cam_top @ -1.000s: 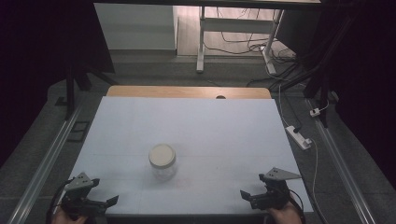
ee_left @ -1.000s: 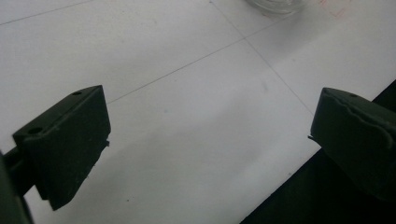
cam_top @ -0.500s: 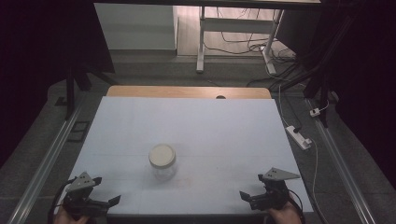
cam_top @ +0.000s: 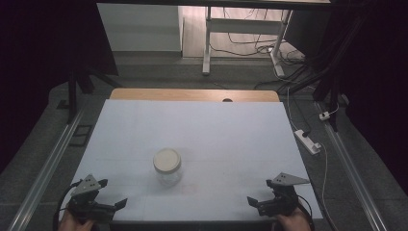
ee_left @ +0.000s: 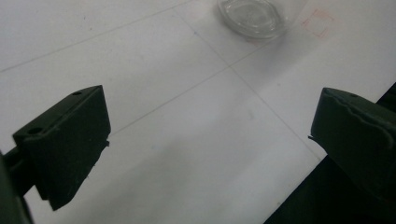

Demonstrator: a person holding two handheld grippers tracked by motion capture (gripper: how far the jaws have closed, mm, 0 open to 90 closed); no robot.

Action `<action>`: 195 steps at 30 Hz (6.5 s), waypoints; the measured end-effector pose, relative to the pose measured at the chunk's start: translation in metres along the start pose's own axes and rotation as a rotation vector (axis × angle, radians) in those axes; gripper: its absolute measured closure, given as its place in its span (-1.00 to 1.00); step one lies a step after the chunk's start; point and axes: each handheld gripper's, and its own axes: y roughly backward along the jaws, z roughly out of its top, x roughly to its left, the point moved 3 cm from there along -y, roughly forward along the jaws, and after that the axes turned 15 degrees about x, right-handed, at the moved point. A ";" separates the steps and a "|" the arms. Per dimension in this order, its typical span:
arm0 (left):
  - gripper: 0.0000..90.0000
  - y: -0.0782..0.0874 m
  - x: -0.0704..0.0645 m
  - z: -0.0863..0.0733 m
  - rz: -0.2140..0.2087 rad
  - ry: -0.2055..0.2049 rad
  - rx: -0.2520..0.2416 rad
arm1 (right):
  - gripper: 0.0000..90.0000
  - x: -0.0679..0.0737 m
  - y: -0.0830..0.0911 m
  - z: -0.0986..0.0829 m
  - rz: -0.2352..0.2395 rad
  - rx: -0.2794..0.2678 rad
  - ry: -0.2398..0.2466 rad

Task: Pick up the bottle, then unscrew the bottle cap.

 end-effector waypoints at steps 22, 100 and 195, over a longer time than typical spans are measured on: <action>-1.00 -0.016 -0.003 0.025 -0.082 -0.077 -0.022 | -1.00 0.000 -0.001 0.000 -0.001 0.010 -0.001; -0.84 -0.089 -0.034 0.126 -0.087 -0.309 -0.009 | -1.00 0.001 -0.003 0.001 0.006 0.037 0.010; -0.83 -0.077 -0.085 0.195 -0.191 -0.435 -0.019 | -1.00 0.003 0.004 0.003 0.002 -0.025 0.020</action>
